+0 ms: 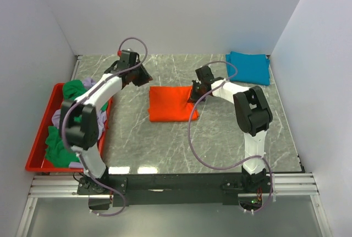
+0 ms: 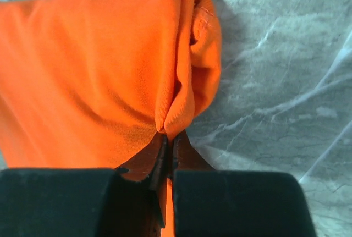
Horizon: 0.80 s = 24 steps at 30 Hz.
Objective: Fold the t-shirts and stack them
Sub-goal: Neatly place the folded tshirt to the corner
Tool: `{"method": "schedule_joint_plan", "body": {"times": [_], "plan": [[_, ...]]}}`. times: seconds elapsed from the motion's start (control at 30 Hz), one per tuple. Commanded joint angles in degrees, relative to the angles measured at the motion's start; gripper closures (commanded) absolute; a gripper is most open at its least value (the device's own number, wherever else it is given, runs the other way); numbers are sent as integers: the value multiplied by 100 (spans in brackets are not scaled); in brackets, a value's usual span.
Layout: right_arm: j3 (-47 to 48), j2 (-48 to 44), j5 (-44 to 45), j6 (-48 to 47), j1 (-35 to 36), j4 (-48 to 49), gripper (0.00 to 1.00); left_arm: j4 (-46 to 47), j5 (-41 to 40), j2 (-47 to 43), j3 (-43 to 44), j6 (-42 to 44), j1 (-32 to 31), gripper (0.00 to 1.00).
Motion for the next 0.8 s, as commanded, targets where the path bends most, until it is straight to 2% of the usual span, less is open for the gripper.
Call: {"method": "schedule_joint_plan", "body": {"times": [0.0,0.27,0.43,0.77], "plan": [[269,206,786,-249,55,-458,100,-112,-29,-1038,-467,186,-257,65],[849,241,2430,-821,55,-915,100,-111,392,-3216,-2382,774,-539,64],[1542,426,2757,-1041,-155,-1346,100,-498,480,-4175,-3016,1311,-548,63],[3722,1418,3872,-2499,-692,-1716,100,-569,357,-4556,-3579,1619,-548,65]]}}
